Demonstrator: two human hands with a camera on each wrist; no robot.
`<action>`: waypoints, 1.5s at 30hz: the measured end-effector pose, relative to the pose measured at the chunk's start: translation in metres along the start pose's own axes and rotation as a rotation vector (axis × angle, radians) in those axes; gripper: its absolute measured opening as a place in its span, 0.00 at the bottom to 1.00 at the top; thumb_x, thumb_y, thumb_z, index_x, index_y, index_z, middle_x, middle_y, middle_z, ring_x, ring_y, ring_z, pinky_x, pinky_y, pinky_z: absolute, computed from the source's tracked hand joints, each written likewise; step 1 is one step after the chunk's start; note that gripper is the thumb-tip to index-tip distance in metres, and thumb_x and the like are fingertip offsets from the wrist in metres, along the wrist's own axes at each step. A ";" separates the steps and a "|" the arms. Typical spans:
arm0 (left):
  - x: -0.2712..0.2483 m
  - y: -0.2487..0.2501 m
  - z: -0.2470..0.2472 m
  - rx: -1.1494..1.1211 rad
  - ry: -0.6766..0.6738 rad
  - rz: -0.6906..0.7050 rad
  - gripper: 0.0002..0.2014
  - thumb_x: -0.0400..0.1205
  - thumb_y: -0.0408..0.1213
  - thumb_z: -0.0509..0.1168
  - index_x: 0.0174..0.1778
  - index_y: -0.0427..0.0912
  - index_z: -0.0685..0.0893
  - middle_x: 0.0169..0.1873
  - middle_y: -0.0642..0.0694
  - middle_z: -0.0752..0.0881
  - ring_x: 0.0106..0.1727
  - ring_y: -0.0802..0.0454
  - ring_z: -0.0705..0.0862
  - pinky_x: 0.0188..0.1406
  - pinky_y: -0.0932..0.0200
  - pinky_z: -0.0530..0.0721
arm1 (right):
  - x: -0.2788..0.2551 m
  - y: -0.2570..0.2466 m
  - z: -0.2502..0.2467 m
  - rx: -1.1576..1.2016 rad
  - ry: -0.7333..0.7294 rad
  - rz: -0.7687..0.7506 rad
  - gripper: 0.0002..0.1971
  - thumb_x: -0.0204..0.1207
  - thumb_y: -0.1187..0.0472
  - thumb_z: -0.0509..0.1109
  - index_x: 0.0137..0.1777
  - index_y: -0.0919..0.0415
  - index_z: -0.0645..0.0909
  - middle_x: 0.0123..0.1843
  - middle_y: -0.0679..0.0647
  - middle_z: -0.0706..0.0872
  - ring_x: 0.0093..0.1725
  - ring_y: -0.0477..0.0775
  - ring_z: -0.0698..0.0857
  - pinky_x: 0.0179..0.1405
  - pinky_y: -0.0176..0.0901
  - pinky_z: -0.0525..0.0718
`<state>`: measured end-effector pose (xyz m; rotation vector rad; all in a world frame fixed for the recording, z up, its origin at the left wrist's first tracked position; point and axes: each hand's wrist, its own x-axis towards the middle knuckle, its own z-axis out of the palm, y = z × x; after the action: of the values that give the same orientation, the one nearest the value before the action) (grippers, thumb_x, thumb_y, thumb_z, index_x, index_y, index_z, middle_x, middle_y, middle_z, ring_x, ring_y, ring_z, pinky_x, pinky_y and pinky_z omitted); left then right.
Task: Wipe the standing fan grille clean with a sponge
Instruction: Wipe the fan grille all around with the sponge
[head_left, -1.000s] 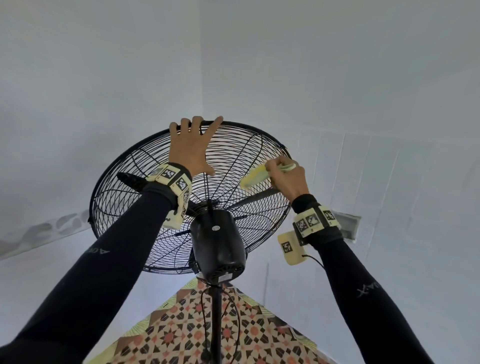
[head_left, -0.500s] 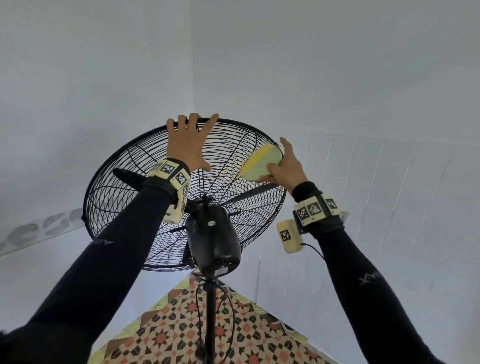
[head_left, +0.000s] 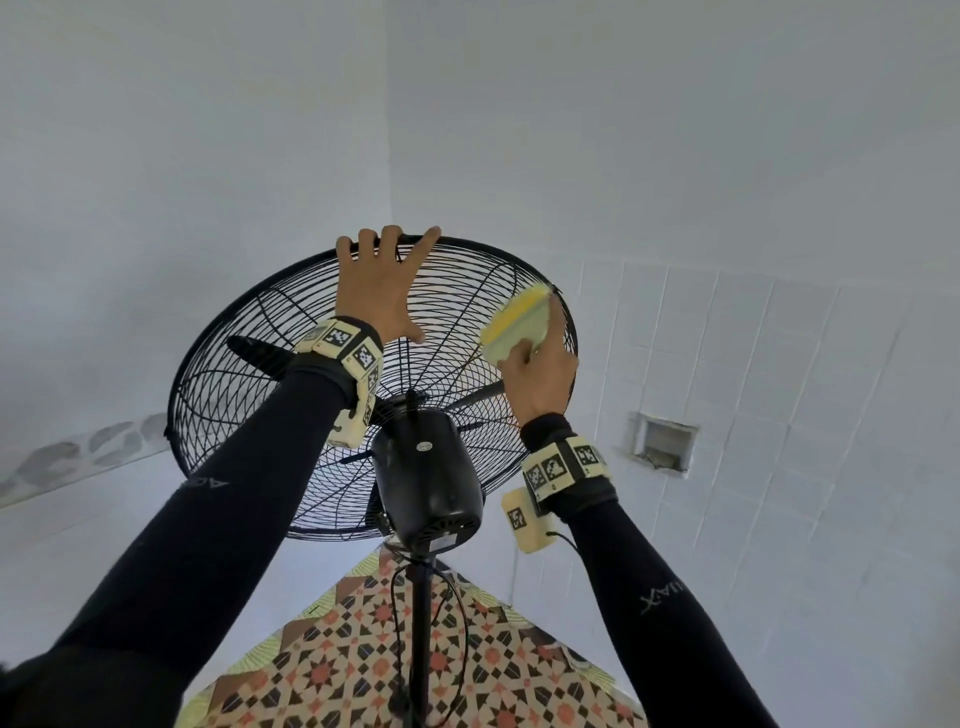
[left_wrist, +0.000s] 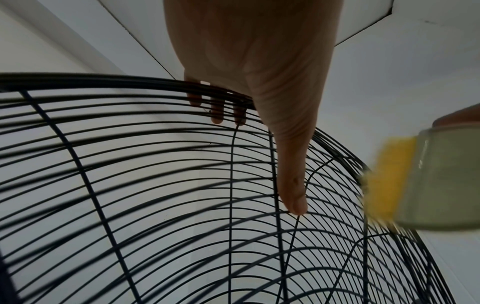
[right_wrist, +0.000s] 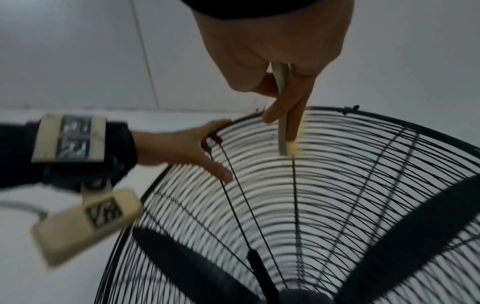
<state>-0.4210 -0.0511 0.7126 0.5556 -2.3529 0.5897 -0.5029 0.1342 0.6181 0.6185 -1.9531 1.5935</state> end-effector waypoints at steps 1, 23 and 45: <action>0.001 0.001 0.000 0.004 -0.004 -0.005 0.73 0.59 0.70 0.84 0.92 0.60 0.42 0.82 0.37 0.64 0.79 0.32 0.67 0.80 0.30 0.63 | 0.002 -0.001 0.002 0.019 0.062 -0.008 0.34 0.85 0.65 0.59 0.89 0.51 0.54 0.40 0.55 0.80 0.37 0.57 0.82 0.39 0.46 0.80; -0.004 0.000 0.000 0.028 0.024 -0.028 0.73 0.59 0.69 0.85 0.92 0.59 0.44 0.81 0.36 0.66 0.78 0.30 0.69 0.78 0.29 0.65 | -0.040 0.029 0.039 -0.109 -0.500 0.099 0.35 0.82 0.70 0.63 0.86 0.59 0.53 0.63 0.74 0.81 0.61 0.74 0.83 0.60 0.59 0.83; -0.006 0.001 -0.001 0.020 0.035 -0.043 0.73 0.58 0.69 0.85 0.92 0.58 0.45 0.79 0.37 0.67 0.76 0.31 0.70 0.77 0.29 0.66 | -0.030 0.021 0.043 0.026 -0.193 0.116 0.12 0.83 0.65 0.60 0.62 0.68 0.67 0.47 0.67 0.82 0.42 0.67 0.86 0.41 0.62 0.90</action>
<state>-0.4165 -0.0476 0.7089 0.5984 -2.2992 0.5998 -0.4996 0.0967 0.5758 0.7040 -2.1463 1.6857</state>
